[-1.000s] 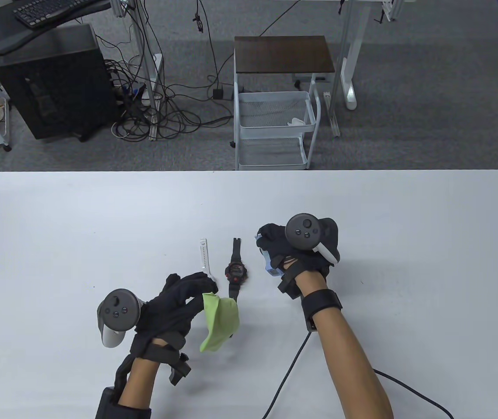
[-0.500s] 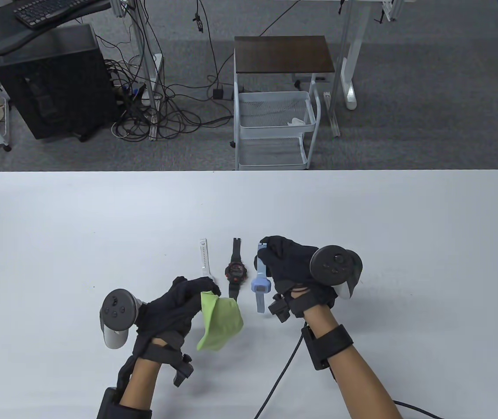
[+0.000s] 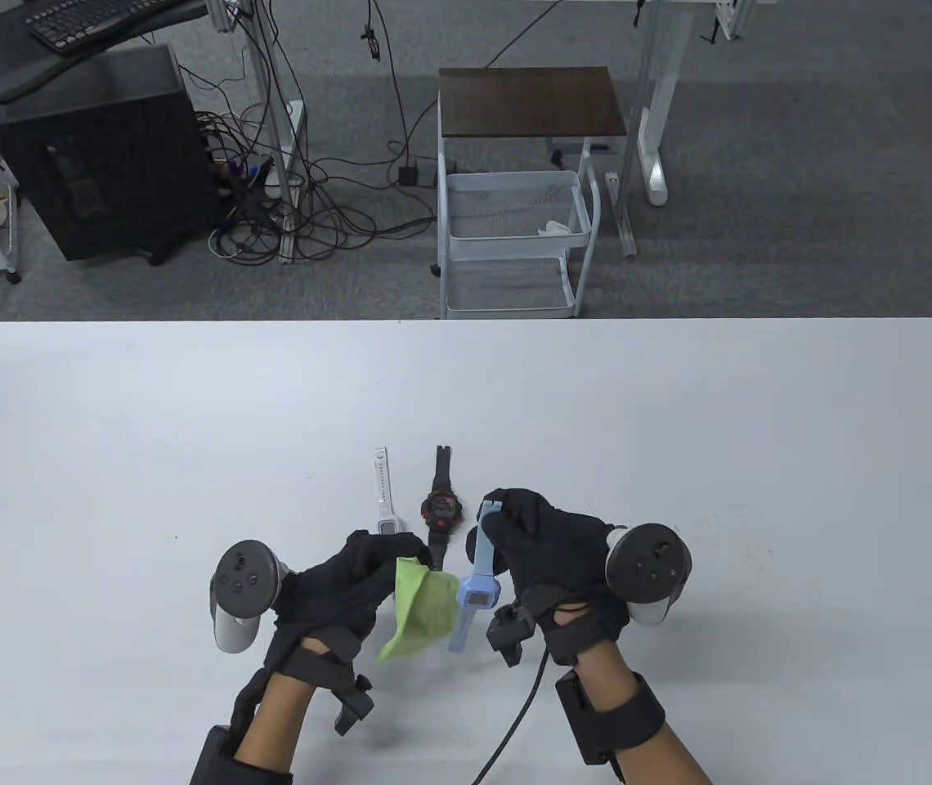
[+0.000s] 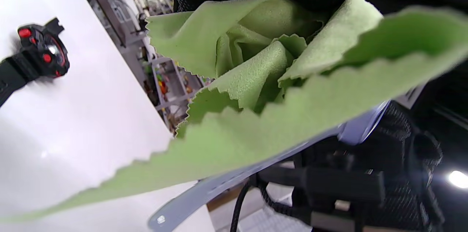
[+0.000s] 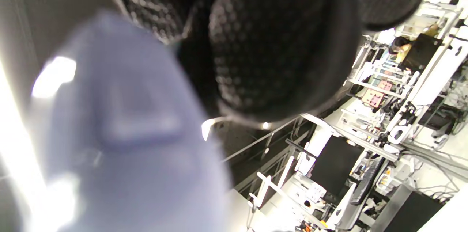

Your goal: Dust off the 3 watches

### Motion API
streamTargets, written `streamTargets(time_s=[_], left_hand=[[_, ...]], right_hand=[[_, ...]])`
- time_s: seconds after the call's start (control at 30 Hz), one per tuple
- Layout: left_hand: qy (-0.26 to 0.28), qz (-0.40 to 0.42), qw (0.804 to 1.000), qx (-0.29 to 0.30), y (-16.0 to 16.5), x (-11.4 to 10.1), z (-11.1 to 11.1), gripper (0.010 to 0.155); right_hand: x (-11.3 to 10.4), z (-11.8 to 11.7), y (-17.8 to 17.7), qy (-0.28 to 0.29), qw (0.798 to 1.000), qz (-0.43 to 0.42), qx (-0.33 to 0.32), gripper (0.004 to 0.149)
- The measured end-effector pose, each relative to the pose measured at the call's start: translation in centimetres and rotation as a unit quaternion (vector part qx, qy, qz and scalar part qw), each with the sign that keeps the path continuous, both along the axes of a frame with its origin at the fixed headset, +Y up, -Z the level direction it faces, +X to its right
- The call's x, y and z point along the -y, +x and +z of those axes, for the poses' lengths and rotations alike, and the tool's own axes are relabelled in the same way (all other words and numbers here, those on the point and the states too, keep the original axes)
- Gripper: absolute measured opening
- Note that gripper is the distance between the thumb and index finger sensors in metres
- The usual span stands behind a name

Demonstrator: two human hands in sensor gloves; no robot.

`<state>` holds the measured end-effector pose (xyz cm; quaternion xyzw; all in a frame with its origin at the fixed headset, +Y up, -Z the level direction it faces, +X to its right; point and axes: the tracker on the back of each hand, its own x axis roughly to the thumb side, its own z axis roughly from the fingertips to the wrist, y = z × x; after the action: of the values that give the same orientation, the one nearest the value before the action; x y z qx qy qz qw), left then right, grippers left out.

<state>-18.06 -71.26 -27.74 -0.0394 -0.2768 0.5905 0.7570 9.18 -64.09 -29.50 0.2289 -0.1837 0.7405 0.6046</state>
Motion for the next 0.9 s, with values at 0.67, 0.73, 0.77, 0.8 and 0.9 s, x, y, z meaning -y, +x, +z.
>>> streamTargets(time_s=[0.67, 0.73, 0.77, 0.8, 0.9], left_hand=[[-0.105, 0.080, 0.986, 0.104, 5.5, 2.1, 1.2, 0.054], [-0.114, 0.086, 0.984, 0.110, 5.8, 2.3, 1.3, 0.059], [-0.115, 0.086, 0.983, 0.110, 6.0, 2.4, 1.4, 0.061], [-0.116, 0.082, 0.984, 0.109, 6.2, 2.5, 1.5, 0.064], [-0.115, 0.065, 0.985, 0.113, 6.5, 2.5, 1.7, 0.068]], right_hand=[[1.3, -0.9, 1.9, 0.008, 0.998, -0.019, 0.067, 0.041], [1.4, -0.9, 1.9, 0.008, 0.998, -0.016, 0.068, 0.041], [1.4, -0.8, 1.8, 0.010, 0.997, -0.015, 0.072, 0.041], [1.5, -0.8, 1.7, 0.013, 0.997, -0.012, 0.075, 0.041], [1.7, -0.6, 1.4, 0.017, 0.997, 0.001, 0.072, 0.041]])
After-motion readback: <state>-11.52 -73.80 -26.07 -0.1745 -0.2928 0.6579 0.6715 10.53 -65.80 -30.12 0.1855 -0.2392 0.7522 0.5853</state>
